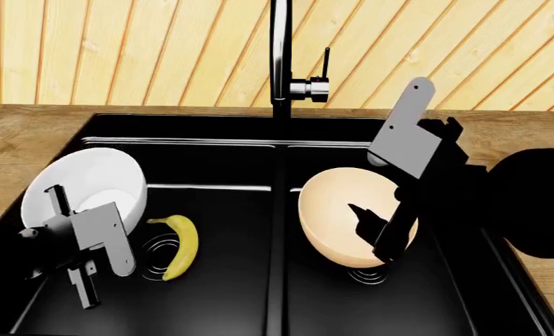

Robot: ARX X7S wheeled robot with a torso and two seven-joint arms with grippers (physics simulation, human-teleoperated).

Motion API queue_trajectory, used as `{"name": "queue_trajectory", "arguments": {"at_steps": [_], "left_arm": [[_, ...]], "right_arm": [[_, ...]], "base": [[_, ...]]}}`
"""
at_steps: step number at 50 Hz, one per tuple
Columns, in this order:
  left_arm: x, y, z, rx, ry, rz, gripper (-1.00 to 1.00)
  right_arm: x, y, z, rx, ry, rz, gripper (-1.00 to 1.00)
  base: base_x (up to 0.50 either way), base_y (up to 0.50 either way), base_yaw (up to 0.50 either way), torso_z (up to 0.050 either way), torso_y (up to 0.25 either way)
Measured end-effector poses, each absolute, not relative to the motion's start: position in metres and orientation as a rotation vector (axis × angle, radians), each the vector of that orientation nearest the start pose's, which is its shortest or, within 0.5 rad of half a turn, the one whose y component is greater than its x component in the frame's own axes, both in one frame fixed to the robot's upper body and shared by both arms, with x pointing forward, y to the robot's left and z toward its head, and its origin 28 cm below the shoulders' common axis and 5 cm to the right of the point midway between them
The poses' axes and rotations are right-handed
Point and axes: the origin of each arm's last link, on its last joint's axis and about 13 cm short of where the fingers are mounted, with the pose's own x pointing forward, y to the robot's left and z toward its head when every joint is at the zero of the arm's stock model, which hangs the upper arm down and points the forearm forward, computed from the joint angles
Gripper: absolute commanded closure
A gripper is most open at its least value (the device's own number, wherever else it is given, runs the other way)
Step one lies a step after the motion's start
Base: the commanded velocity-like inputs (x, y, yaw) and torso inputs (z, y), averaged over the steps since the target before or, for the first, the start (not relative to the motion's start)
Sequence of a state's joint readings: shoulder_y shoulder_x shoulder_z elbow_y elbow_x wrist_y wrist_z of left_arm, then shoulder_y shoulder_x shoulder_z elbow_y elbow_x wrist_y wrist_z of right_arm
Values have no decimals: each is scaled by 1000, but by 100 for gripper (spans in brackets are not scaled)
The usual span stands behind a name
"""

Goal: Pick the bowl and bowl and place them in the sink. Then turn on the water.

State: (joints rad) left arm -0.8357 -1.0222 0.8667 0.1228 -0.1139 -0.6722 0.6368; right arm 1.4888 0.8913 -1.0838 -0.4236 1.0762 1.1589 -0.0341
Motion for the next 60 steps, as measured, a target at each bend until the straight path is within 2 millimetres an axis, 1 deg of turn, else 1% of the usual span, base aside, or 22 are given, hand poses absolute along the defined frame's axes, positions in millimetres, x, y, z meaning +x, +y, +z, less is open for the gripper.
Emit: {"name": "queue_trajectory", "arguments": {"at_steps": [14, 33, 60], "left_arm": [[285, 367, 169, 1015, 623, -630, 100], [283, 368, 153, 1012, 660, -643, 100], [279, 368, 142, 1010, 687, -659, 100]], "right_arm": [[264, -157, 278, -770, 400, 625, -100], [265, -157, 276, -771, 406, 624, -100], [263, -158, 275, -767, 411, 624, -100]], "base": [[0, 0, 0, 0, 1], [0, 0, 0, 1, 1], [0, 0, 0, 0, 1]]}}
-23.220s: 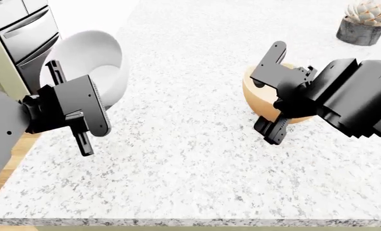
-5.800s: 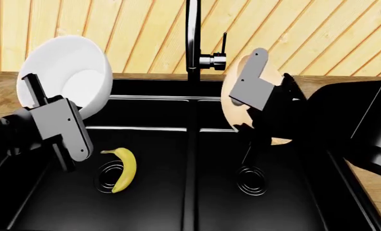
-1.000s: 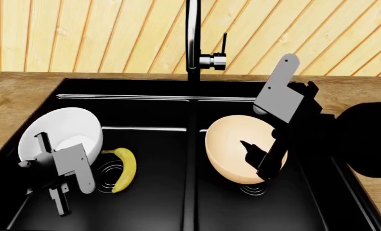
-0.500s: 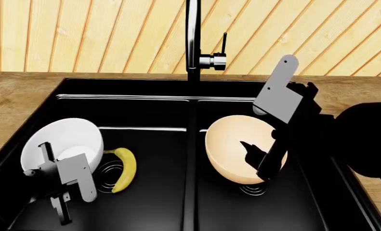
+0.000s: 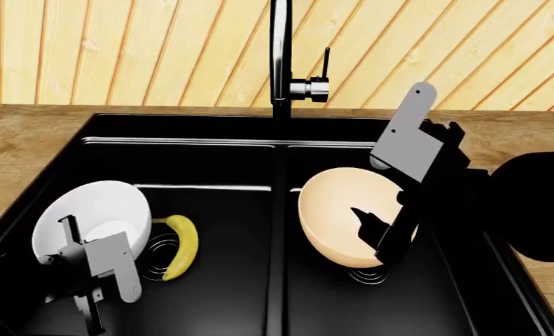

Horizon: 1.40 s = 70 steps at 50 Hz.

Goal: Pick the bowl and bowl and place them in the sink. Then turn on the water.

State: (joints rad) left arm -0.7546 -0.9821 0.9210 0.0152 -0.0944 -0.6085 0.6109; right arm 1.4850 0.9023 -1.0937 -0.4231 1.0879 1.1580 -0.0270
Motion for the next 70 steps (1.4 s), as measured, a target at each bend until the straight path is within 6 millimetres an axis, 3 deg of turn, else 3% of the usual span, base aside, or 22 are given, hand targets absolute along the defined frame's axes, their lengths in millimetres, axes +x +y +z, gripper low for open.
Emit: {"name": "queue_trajectory", "arguments": {"at_steps": [2, 3, 30, 53, 70], "left_arm": [[279, 369, 142, 1010, 689, -660, 100], [279, 369, 142, 1009, 689, -660, -100], [283, 369, 153, 1004, 645, -631, -100], [280, 365, 195, 917, 479, -616, -100], [280, 357, 218, 717, 316, -613, -100]], "right_arm": [[263, -159, 275, -767, 411, 624, -100], [263, -159, 275, -767, 411, 624, -100], [263, -158, 275, -766, 412, 627, -100], [262, -158, 277, -761, 400, 624, -100], [263, -158, 280, -740, 376, 615, -100]], "base": [[0, 0, 0, 0, 0], [0, 0, 0, 0, 0], [0, 0, 0, 0, 0], [0, 0, 0, 0, 0], [0, 0, 0, 0, 0]]}}
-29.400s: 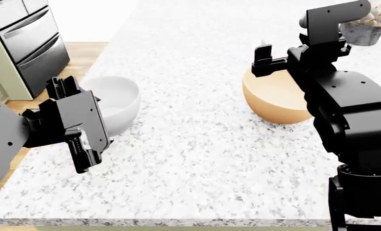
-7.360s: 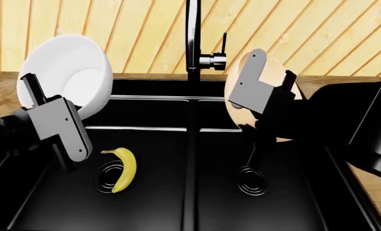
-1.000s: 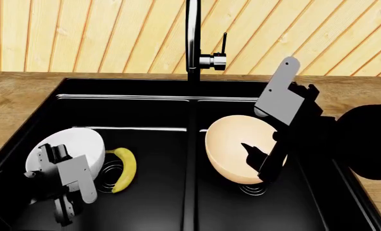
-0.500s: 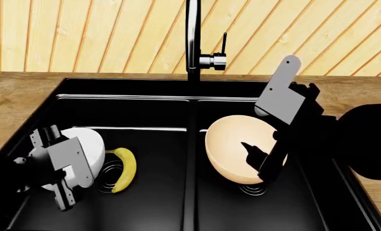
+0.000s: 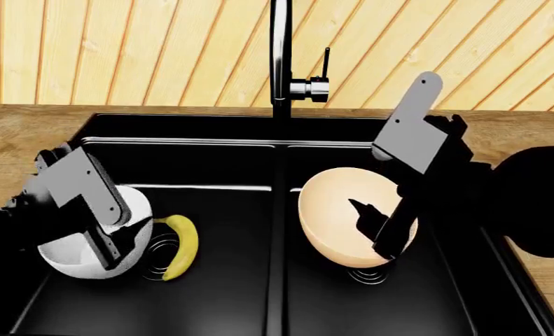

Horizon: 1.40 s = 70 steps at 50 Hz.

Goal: Pick the bowl and bowl and place them in the sink. Then turn on the water.

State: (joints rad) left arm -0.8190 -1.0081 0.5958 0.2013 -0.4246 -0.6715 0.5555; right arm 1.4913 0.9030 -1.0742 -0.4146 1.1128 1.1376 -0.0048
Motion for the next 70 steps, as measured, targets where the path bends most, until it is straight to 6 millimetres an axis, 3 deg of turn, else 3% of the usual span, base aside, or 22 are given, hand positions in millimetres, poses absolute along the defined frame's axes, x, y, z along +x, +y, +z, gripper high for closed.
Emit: {"name": "queue_trajectory", "arguments": {"at_steps": [12, 29, 46, 70], "left_arm": [[288, 348, 229, 543, 112, -516, -100], [312, 329, 248, 367, -93, -198, -100], [344, 304, 262, 272, -135, -18, -100], [390, 281, 268, 239, -122, 65, -100]], "right_arm": [[275, -154, 283, -647, 291, 550, -100], [306, -148, 286, -437, 92, 339, -100], [347, -137, 290, -304, -18, 205, -100], [399, -119, 298, -193, -82, 193, -100]], "base": [[0, 0, 0, 0, 0], [0, 0, 0, 0, 0], [0, 0, 0, 0, 0], [0, 0, 0, 0, 0]]}}
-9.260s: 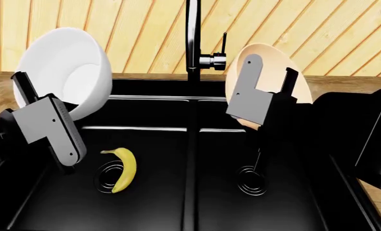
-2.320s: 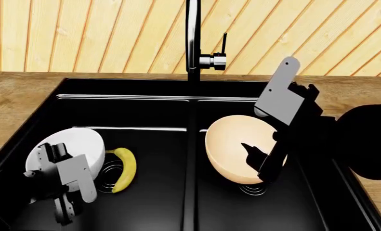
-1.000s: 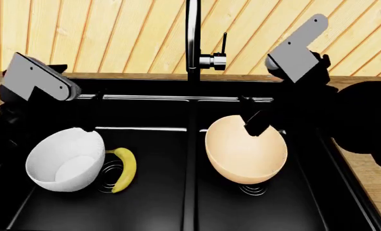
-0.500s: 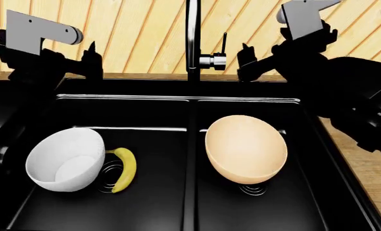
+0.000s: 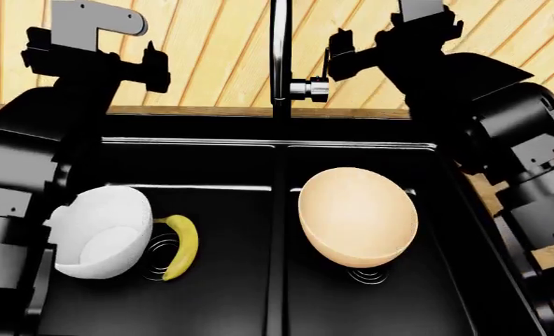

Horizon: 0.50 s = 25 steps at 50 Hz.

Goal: Pick the bowl and bowl and place them in the sink. Then turn on the water.

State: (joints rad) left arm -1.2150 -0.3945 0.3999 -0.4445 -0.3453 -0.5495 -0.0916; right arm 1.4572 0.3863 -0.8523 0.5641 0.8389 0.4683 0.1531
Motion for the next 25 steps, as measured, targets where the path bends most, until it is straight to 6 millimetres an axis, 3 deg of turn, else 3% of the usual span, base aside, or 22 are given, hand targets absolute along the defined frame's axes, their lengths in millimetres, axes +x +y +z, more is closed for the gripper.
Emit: {"name": "queue_trajectory", "arguments": {"at_steps": [9, 25], "left_arm": [[404, 277, 274, 217, -123, 89, -100], [421, 270, 304, 176, -157, 118, -100]], "right_arm": [[417, -115, 300, -146, -96, 182, -100], [435, -109, 314, -78, -128, 157, -100]], "base": [[0, 0, 0, 0, 1], [0, 0, 0, 0, 0]]}}
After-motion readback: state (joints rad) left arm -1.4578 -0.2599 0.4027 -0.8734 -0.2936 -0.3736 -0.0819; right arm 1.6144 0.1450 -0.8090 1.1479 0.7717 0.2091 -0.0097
